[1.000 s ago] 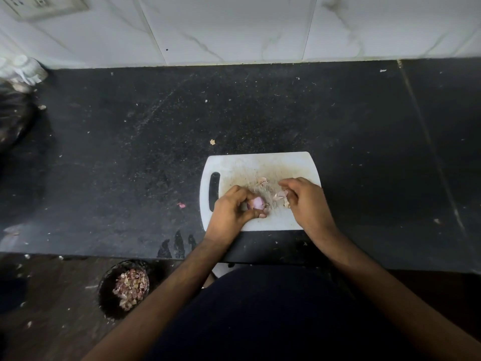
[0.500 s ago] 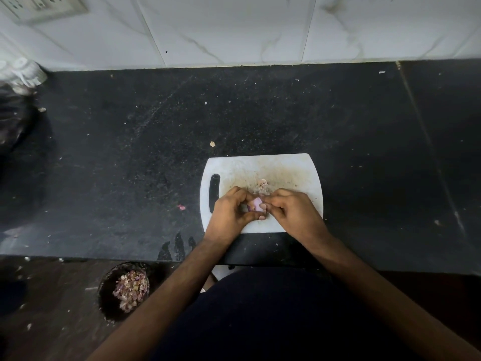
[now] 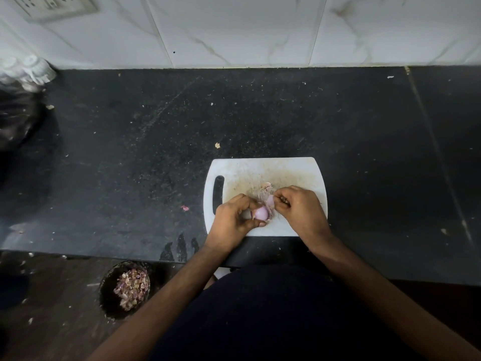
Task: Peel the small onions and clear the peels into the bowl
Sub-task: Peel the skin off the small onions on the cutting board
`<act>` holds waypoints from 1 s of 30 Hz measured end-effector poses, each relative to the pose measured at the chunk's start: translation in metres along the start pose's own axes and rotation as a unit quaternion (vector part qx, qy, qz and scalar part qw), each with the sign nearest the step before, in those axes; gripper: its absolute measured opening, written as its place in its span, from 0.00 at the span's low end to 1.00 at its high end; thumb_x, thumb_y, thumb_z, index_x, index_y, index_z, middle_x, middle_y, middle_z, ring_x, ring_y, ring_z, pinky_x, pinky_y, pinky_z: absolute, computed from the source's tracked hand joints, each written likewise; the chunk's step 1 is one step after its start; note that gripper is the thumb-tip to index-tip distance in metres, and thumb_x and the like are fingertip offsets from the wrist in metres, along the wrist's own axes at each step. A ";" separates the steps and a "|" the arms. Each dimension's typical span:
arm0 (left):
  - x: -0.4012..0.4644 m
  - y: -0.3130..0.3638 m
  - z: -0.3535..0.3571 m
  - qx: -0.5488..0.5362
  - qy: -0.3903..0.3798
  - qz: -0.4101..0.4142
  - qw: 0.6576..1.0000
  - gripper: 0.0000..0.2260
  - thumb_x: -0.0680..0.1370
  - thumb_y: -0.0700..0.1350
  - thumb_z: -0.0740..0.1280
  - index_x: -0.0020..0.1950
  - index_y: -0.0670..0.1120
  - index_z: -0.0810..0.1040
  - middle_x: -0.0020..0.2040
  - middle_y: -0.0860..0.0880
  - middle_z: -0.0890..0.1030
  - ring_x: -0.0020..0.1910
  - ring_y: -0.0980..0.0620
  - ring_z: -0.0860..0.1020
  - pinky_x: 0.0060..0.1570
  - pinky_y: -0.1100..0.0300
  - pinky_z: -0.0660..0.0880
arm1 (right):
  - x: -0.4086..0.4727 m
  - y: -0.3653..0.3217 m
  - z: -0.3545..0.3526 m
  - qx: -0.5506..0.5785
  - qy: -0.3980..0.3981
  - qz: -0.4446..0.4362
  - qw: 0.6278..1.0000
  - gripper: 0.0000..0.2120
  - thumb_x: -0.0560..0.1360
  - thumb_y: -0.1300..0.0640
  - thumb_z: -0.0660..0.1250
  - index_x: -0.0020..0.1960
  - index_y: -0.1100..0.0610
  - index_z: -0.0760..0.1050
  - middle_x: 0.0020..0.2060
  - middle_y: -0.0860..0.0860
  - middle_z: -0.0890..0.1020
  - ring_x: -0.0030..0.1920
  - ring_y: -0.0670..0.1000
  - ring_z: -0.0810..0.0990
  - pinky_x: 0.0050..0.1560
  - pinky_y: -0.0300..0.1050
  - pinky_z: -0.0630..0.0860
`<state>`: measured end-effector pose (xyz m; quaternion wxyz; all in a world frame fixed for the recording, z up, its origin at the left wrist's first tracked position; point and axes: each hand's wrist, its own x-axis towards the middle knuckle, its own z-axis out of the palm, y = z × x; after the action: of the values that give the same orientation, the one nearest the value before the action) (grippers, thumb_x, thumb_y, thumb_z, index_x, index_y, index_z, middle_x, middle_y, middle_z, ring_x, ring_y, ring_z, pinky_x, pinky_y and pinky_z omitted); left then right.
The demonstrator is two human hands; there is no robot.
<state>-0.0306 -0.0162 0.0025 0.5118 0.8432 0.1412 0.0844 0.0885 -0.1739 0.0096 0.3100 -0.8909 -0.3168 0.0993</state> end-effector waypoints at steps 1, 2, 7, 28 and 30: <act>-0.003 -0.001 0.000 -0.009 0.003 -0.006 1.000 0.13 0.68 0.39 0.82 0.48 0.47 0.82 0.53 0.55 0.84 0.56 0.60 0.82 0.58 0.67 0.76 | 0.002 0.002 -0.001 0.003 0.015 0.010 1.000 0.02 0.75 0.59 0.72 0.47 0.57 0.82 0.41 0.47 0.82 0.40 0.48 0.80 0.42 0.48 0.80; -0.005 -0.002 0.000 -0.023 0.006 -0.017 1.000 0.13 0.68 0.38 0.81 0.49 0.45 0.82 0.54 0.56 0.84 0.57 0.60 0.81 0.60 0.65 0.76 | 0.003 0.005 -0.003 0.007 0.031 0.016 0.999 0.02 0.75 0.60 0.72 0.48 0.57 0.82 0.43 0.46 0.82 0.41 0.47 0.80 0.43 0.48 0.81; -0.010 -0.004 -0.001 -0.063 -0.019 -0.044 0.997 0.20 0.71 0.38 0.79 0.60 0.47 0.80 0.59 0.57 0.84 0.62 0.58 0.81 0.67 0.58 0.75 | 0.006 0.007 -0.006 -0.011 0.003 0.005 1.000 0.17 0.77 0.68 0.66 0.62 0.54 0.82 0.59 0.50 0.79 0.61 0.51 0.76 0.62 0.48 0.77; -0.005 0.006 0.011 0.017 0.012 -0.023 1.000 0.18 0.70 0.50 0.81 0.56 0.50 0.82 0.52 0.57 0.85 0.52 0.59 0.82 0.57 0.52 0.79 | -0.030 -0.006 -0.014 0.000 -0.059 -0.098 0.993 0.10 0.81 0.59 0.65 0.60 0.53 0.81 0.53 0.50 0.83 0.52 0.51 0.81 0.51 0.53 0.80; -0.004 0.007 0.011 0.018 0.010 -0.013 1.000 0.16 0.70 0.49 0.81 0.55 0.51 0.83 0.51 0.57 0.85 0.53 0.59 0.82 0.57 0.51 0.80 | -0.030 -0.005 -0.014 -0.016 -0.058 -0.109 0.992 0.11 0.80 0.60 0.65 0.60 0.54 0.81 0.52 0.51 0.83 0.51 0.52 0.82 0.49 0.54 0.81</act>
<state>-0.0305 -0.0292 0.0036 0.4961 0.8495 0.1589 0.0839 0.0682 -0.1962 0.0237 0.2862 -0.8485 -0.4308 0.1117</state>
